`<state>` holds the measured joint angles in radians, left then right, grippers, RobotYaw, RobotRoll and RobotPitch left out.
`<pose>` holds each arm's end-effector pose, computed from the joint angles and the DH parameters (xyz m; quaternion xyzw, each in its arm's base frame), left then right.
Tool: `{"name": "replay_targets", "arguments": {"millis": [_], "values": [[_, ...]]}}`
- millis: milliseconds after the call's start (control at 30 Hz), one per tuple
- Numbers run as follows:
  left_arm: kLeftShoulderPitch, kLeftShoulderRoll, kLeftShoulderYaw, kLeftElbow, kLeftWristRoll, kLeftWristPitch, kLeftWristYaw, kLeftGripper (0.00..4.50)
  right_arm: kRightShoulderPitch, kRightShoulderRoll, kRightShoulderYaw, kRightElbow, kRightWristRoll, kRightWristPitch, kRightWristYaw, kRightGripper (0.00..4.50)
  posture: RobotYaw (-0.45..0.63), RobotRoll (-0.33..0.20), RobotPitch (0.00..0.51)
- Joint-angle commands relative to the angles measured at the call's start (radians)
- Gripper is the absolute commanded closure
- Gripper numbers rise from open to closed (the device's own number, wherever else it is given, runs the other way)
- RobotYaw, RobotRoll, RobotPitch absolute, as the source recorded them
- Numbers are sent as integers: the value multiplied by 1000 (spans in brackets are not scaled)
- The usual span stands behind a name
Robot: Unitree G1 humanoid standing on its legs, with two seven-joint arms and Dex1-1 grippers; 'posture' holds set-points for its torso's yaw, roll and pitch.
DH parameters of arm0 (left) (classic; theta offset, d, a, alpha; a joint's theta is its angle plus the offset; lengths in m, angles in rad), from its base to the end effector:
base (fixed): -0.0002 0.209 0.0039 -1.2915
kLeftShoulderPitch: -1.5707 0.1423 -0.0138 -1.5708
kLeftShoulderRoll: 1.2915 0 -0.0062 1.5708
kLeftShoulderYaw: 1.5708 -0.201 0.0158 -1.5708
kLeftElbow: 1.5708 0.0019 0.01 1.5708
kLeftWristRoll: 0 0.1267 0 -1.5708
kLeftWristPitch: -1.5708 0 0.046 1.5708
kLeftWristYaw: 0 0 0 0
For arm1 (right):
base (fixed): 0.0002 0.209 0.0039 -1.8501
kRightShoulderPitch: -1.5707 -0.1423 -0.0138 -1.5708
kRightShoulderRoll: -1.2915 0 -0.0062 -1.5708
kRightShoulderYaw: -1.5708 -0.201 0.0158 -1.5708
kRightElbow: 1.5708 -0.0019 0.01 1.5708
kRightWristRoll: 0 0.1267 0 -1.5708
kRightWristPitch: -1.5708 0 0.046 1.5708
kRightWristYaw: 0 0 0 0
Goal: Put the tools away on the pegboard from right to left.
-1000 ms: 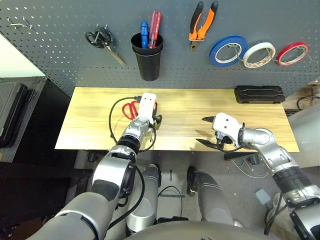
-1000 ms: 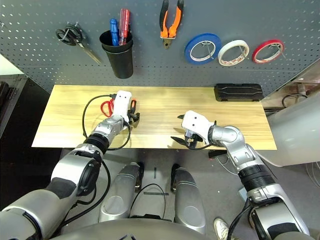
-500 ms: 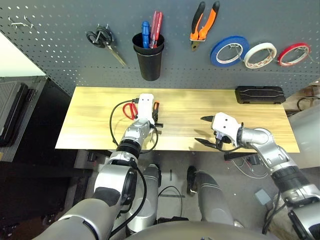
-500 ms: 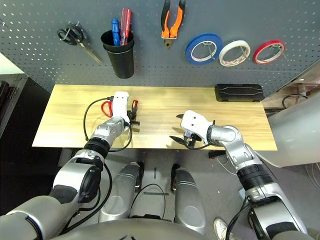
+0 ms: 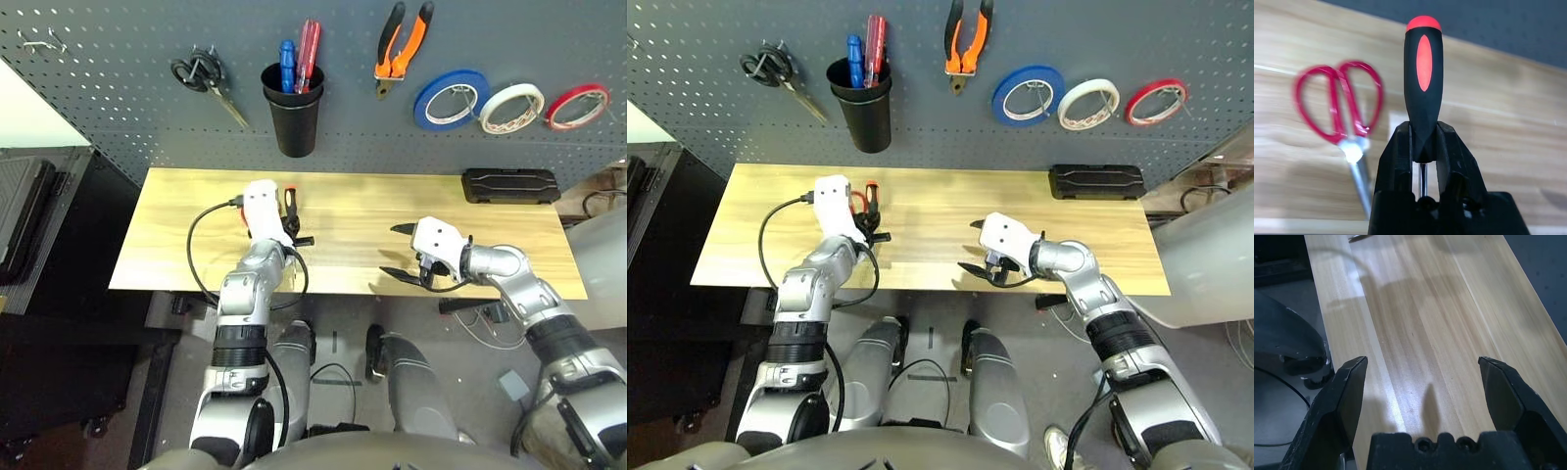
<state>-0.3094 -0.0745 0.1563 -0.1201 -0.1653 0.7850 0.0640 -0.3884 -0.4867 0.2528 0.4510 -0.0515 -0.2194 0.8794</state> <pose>0.2441 0.1365 0.0722 -0.1171 0.1866 -0.0032 0.9754 0.2670 -0.2154 0.0557 -0.2901 0.0787 0.4945 0.8156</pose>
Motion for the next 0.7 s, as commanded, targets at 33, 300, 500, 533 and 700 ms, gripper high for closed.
{"name": "replay_targets", "arguments": {"millis": [33,300,500,533,700], "values": [[54,-10,38,-89,-16,18,34,3988,-14,6,9,53,-11,-28,11,0,355,0,242],[109,-15,78,-217,-40,-56,46,3988,-64,18,7,145,-17,-85,15,0,381,0,239],[165,-23,52,-312,-79,-186,4,3988,-95,24,-18,211,12,-145,27,0,399,0,235],[170,-23,48,-327,-83,-210,1,3988,-98,23,-27,220,21,-150,29,0,402,0,233],[150,-5,34,-406,-96,-289,-3,3988,-100,24,-99,240,106,-147,60,0,413,0,230]]}}
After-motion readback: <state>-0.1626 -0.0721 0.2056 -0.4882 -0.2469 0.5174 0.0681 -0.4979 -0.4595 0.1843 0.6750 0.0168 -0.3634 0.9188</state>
